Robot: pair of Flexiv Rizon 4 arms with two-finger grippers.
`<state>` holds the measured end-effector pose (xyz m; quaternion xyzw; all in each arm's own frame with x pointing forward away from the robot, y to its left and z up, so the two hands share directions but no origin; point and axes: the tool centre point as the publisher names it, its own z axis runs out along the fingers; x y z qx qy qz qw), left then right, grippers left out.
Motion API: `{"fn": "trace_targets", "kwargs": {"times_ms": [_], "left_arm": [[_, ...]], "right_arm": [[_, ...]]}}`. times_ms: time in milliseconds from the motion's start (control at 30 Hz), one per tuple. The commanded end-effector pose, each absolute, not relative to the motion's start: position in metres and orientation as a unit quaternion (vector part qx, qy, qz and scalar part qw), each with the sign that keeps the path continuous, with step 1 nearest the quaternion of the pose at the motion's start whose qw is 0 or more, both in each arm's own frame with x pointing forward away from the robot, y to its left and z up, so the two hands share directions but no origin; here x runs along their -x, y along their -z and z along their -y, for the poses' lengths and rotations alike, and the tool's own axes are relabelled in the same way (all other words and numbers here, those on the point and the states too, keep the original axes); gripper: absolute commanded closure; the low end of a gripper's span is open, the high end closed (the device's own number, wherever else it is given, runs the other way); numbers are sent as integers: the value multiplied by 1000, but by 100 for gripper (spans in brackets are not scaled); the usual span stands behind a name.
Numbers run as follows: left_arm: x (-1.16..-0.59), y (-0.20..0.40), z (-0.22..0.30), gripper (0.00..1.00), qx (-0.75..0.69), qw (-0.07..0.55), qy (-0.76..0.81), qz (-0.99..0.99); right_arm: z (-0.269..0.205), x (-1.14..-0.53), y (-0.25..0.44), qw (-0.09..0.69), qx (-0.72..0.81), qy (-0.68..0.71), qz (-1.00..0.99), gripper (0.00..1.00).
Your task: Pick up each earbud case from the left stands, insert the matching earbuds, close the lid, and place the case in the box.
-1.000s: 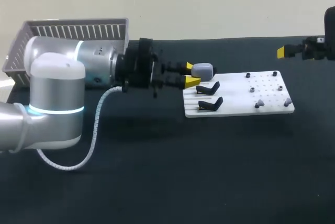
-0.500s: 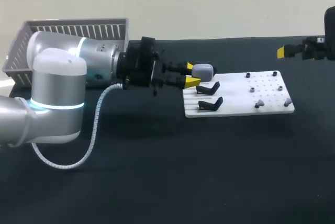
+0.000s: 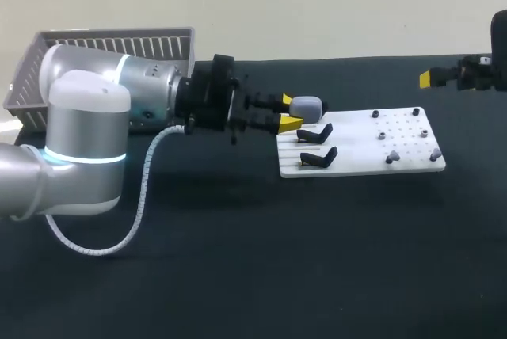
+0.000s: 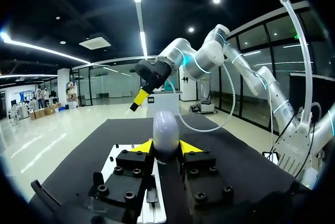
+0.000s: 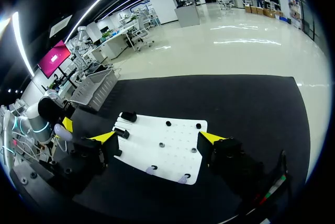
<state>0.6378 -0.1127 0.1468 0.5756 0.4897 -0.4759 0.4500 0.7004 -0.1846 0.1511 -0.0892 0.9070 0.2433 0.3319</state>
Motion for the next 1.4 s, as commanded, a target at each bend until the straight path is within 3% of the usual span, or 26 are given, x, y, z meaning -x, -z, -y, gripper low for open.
{"fn": "trace_targets", "kwargs": {"times_ms": [33,633,1000,1400], "left_arm": [[-638,-146,112,100,-575,451,476,-489],[-638,-146,112,100,-575,451,476,-489],[-638,-146,112,100,-575,451,476,-489],[-638,-146,112,100,-575,451,476,-489]], "right_arm": [[176,-689,-159,341,105,-250,-900,0],[89,-609,-198,339,196,-257,-883,0],[40,-595,-188,302,237,-283,-879,0],[15,-598,-174,271,260,-310,-873,0]]}}
